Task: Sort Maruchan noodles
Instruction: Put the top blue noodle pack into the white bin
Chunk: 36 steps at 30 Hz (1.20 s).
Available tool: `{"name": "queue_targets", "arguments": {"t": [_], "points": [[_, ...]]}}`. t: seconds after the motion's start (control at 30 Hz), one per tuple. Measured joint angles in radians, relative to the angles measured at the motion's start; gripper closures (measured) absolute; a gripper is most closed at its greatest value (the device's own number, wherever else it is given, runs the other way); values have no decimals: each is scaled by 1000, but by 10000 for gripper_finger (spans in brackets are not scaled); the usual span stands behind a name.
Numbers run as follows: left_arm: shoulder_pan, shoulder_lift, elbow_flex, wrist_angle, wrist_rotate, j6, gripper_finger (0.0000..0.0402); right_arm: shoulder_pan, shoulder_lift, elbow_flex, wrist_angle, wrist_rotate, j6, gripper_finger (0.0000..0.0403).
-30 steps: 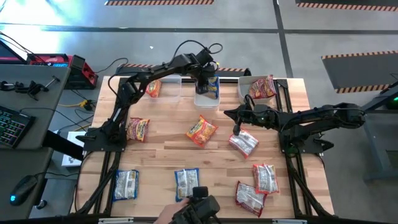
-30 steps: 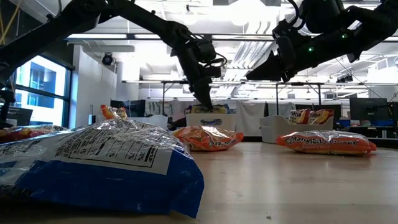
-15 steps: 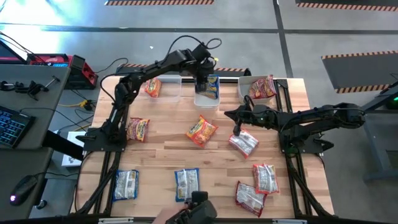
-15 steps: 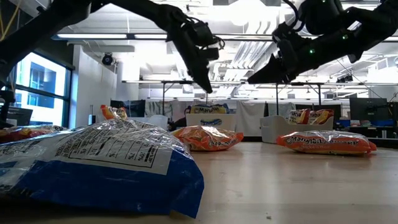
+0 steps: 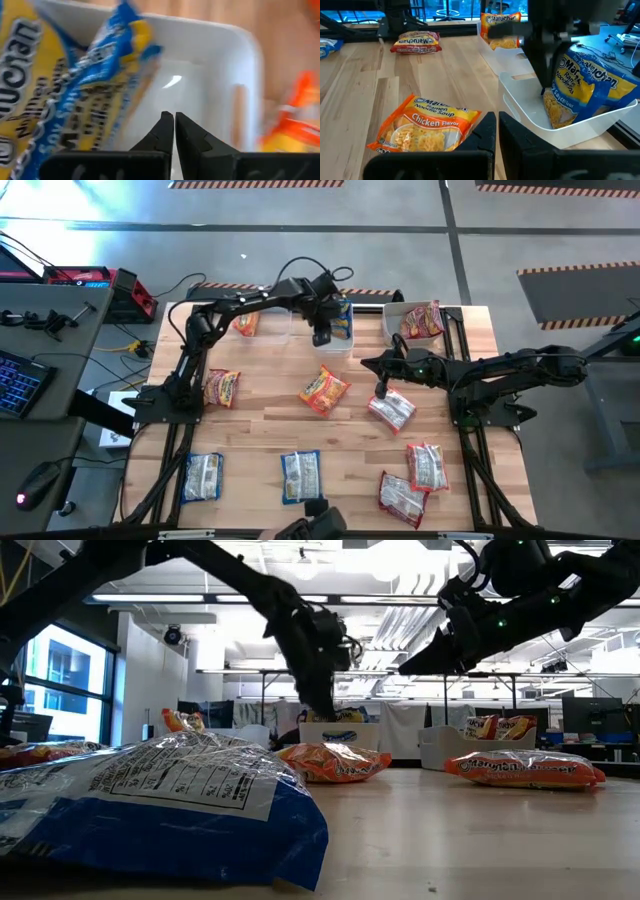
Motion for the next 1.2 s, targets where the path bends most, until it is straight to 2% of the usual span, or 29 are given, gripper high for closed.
{"name": "queue_targets", "arguments": {"t": [0.2, 0.4, 0.63, 0.83, 0.93, 1.0, 1.1, 1.2], "points": [[-16, 5, -50, 93, -61, -24, 400, 0, 0, 0, 6, 13, 2, 400], [-25, 27, -48, 147, -180, -24, 399, 0, 0, 0, 6, 19, 3, 400], [-30, 28, -50, 175, -188, -38, 399, 0, 0, 0, 5, 48, 5, 400], [-26, -8, -50, 171, -174, -69, 400, -5, 0, 0, -5, 79, 76, 396], [-22, -29, -52, 160, -125, -100, 401, -39, 0, 0, -19, 78, 138, 373], [-22, -58, -97, 220, -91, -115, 401, -80, 0, 0, -23, 24, 170, 344], [-22, -137, -232, 359, -76, -147, 401, -153, 3, 2, -28, -41, 164, 290], [-22, -246, -420, 524, -76, -195, 401, -243, 24, 45, -66, -135, 134, 234]]}}
